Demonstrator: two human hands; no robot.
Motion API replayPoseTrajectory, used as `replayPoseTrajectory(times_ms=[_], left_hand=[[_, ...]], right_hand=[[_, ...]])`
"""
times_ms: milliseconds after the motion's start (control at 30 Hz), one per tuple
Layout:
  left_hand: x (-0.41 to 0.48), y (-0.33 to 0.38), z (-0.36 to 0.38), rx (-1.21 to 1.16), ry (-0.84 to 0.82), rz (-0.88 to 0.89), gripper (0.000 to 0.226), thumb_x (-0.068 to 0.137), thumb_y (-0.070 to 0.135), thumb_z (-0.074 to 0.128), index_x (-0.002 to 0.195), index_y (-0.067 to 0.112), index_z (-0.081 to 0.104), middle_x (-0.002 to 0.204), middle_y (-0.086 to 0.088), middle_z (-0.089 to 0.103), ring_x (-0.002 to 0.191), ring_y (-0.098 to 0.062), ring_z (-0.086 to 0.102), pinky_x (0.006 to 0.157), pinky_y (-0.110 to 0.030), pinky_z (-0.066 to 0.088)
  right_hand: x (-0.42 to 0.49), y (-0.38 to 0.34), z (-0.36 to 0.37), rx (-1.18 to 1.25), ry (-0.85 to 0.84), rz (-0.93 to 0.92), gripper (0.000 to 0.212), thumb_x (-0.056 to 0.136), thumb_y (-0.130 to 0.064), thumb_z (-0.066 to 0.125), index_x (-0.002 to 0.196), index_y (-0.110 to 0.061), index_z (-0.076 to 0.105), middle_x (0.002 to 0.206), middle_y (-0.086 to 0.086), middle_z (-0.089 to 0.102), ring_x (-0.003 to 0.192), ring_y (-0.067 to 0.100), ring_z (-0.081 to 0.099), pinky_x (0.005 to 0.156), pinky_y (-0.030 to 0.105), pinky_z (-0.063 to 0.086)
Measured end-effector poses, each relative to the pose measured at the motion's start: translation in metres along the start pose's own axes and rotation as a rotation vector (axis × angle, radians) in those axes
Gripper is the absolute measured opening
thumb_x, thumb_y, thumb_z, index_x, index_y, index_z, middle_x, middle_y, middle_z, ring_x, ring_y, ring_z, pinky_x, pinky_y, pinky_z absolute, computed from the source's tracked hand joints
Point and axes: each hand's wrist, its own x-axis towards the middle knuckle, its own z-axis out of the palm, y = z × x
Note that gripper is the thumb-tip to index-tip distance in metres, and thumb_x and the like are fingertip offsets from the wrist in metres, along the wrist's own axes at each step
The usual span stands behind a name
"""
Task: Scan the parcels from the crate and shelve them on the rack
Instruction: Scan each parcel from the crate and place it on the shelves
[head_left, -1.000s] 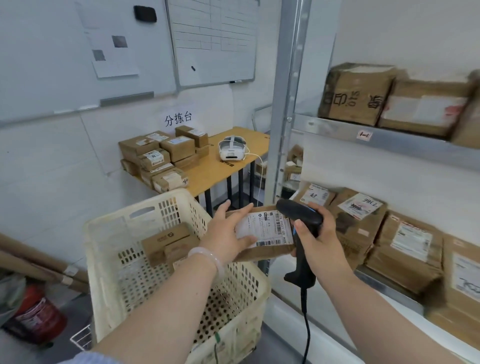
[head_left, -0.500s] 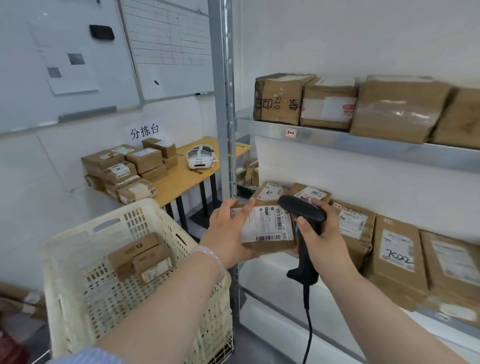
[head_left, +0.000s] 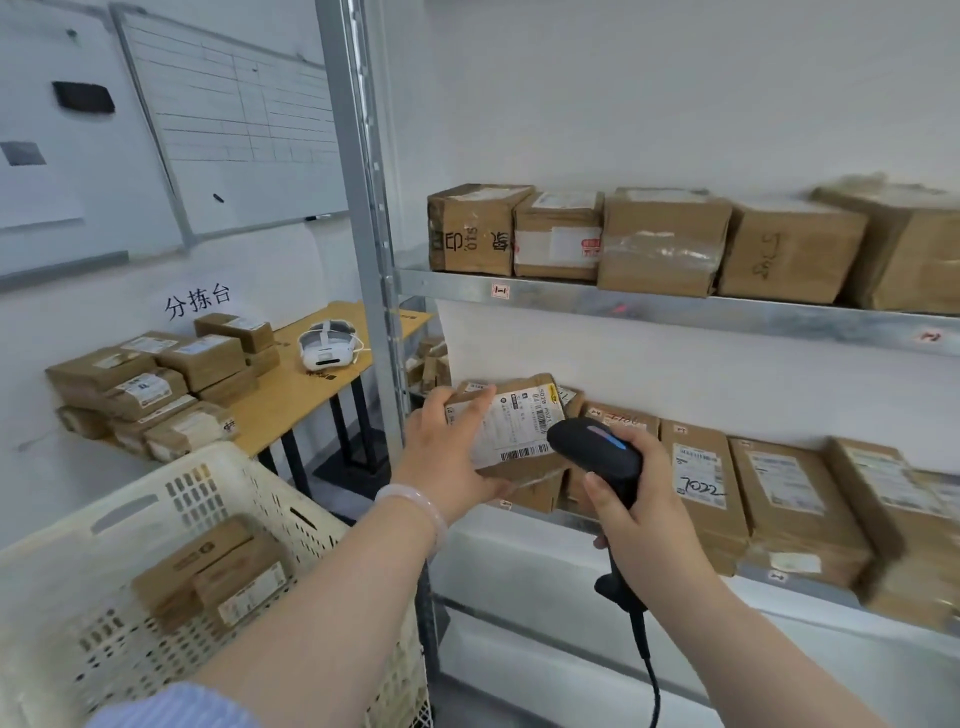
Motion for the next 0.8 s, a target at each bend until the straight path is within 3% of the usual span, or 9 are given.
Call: replayPoseTrajectory(times_ms=[133,233,367,633,800], left_hand=[[-0.001,0.013,-0.006,-0.014,-0.007,0.032,0.111,0.07,0.049,0.085,0.151,0.05,0.01,0.15,0.017,0.002,0.145,-0.027,0.009,0.116,-0.051,0.027],[-0.003,0.017,-0.011,0.003,-0.014,0.075,0.112,0.068,0.053,0.085,0.153,0.048,0.011,0.15,0.013,0.005,0.143,-0.028,0.011,0.116,-0.049,0.028],[-0.011,0.019,-0.016,-0.02,-0.047,0.118,0.114,0.067,0.054,0.085,0.154,0.046,0.012,0.152,0.009,0.007,0.145,-0.028,0.01,0.119,-0.049,0.027],[-0.032,0.021,-0.016,-0.052,-0.109,0.139,0.115,0.068,0.053,0.084,0.152,0.051,0.006,0.153,0.014,0.003,0.145,-0.029,0.01,0.117,-0.054,0.03],[-0.041,0.024,-0.013,-0.052,-0.096,0.152,0.115,0.066,0.054,0.086,0.151,0.05,0.01,0.151,0.016,0.005,0.144,-0.03,0.014,0.116,-0.054,0.031]], right_hand=[[-0.027,-0.019,-0.001,-0.104,0.016,-0.024,0.057,0.094,-0.029,0.063,0.11,-0.071,0.029,0.106,-0.029,0.055,0.082,0.002,0.061,0.068,0.024,0.054],[-0.045,-0.033,0.003,-0.164,0.038,-0.022,0.058,0.094,-0.031,0.063,0.107,-0.073,0.026,0.11,-0.029,0.054,0.089,-0.008,0.057,0.066,0.009,0.045],[-0.071,-0.045,0.01,-0.227,0.085,-0.003,0.057,0.093,-0.031,0.063,0.105,-0.073,0.026,0.113,-0.028,0.053,0.097,-0.015,0.05,0.07,0.002,0.039],[-0.115,-0.059,0.019,-0.261,0.165,0.062,0.057,0.093,-0.033,0.062,0.103,-0.075,0.025,0.106,-0.032,0.053,0.086,-0.01,0.055,0.058,0.008,0.04],[-0.133,-0.062,0.019,-0.296,0.2,0.114,0.05,0.093,-0.036,0.061,0.109,-0.068,0.026,0.106,-0.022,0.057,0.074,-0.001,0.056,0.053,0.012,0.035]])
